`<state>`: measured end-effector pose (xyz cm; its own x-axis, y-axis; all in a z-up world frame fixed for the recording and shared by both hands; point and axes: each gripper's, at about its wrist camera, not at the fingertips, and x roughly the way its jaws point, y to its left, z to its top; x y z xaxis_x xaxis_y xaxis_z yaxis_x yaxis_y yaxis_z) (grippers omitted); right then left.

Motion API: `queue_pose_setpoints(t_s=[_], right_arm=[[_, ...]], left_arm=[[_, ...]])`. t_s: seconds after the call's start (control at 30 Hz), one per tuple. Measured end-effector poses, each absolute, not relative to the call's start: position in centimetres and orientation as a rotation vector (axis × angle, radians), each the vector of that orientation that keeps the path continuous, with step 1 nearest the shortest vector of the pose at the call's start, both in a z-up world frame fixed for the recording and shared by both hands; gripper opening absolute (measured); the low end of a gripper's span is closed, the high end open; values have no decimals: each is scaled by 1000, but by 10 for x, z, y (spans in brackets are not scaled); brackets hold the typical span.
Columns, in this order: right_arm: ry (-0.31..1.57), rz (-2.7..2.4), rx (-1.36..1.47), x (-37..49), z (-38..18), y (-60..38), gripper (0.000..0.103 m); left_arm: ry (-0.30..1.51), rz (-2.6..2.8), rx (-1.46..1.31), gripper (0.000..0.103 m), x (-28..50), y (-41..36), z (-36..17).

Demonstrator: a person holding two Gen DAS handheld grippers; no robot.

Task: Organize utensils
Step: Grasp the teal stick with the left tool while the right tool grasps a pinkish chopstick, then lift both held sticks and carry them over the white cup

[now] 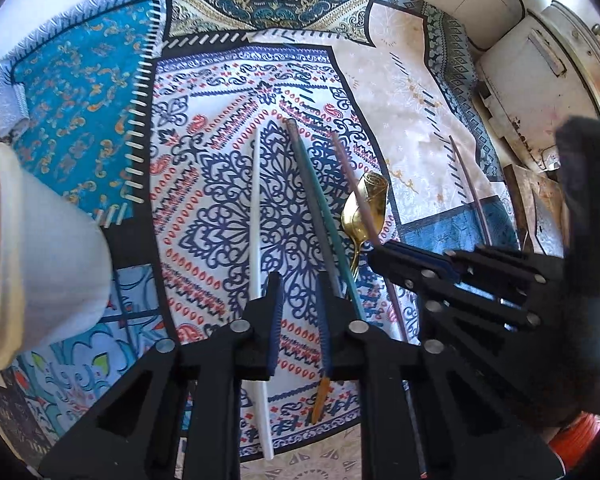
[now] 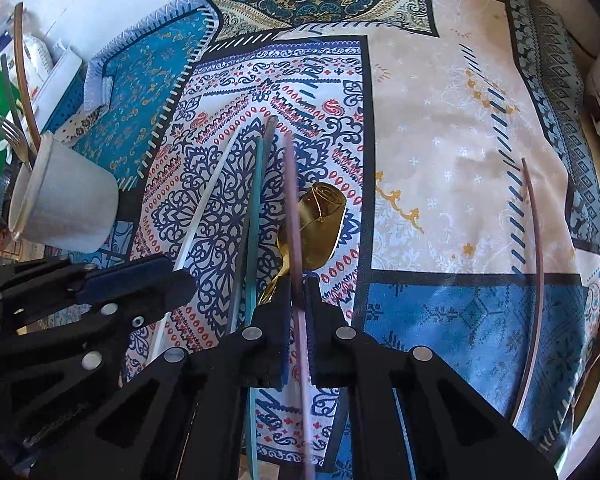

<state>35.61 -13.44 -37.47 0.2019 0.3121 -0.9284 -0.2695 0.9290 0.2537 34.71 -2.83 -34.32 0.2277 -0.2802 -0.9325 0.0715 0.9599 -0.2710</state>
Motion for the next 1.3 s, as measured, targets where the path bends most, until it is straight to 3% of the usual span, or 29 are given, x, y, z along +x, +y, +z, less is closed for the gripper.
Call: queue_pose_setpoints(t_s=[0.97, 1.3], right_arm=[[1218, 332, 135, 338, -344, -177, 6], [1156, 316, 139, 325, -319, -181, 6]], left_arm=[[1349, -261, -124, 4, 397, -77, -366], [1252, -277, -140, 4, 375, -65, -332]])
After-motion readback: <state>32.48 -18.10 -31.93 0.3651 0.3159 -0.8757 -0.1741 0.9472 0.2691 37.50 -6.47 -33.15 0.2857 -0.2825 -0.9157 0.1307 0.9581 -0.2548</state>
